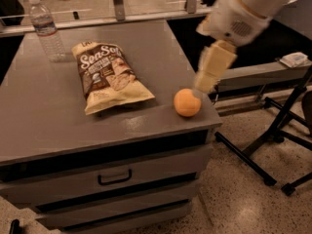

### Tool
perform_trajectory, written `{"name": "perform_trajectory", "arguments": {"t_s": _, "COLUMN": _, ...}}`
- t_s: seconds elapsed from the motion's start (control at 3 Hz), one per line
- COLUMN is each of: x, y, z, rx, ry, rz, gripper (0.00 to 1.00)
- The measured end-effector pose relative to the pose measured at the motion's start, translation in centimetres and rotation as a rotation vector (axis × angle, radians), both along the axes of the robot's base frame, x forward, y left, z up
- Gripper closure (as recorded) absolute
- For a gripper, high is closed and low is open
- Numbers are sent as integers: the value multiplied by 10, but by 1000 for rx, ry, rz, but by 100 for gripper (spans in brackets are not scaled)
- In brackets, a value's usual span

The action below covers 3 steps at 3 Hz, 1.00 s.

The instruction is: Pick brown chip bag

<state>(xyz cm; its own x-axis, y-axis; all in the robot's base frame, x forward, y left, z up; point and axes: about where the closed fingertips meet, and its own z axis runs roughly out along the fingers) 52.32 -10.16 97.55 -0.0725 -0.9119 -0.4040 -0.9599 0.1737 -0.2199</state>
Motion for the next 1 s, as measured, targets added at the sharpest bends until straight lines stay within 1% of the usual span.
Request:
{"name": "perform_trajectory", "arguments": {"t_s": 0.33, "x": 27, "y": 77, "z": 4, "rx": 40, "ry": 2, "rz": 81, "gripper": 0}}
{"name": "perform_trajectory", "arguments": {"t_s": 0.67, "x": 51, "y": 134, "z": -6, "rx": 45, "ry": 4, "rz": 114, "gripper": 0}}
{"name": "perform_trajectory", "arguments": {"t_s": 1.0, "x": 73, "y": 169, "z": -24, "rx": 63, "ry": 25, "rz": 99, "gripper": 0}}
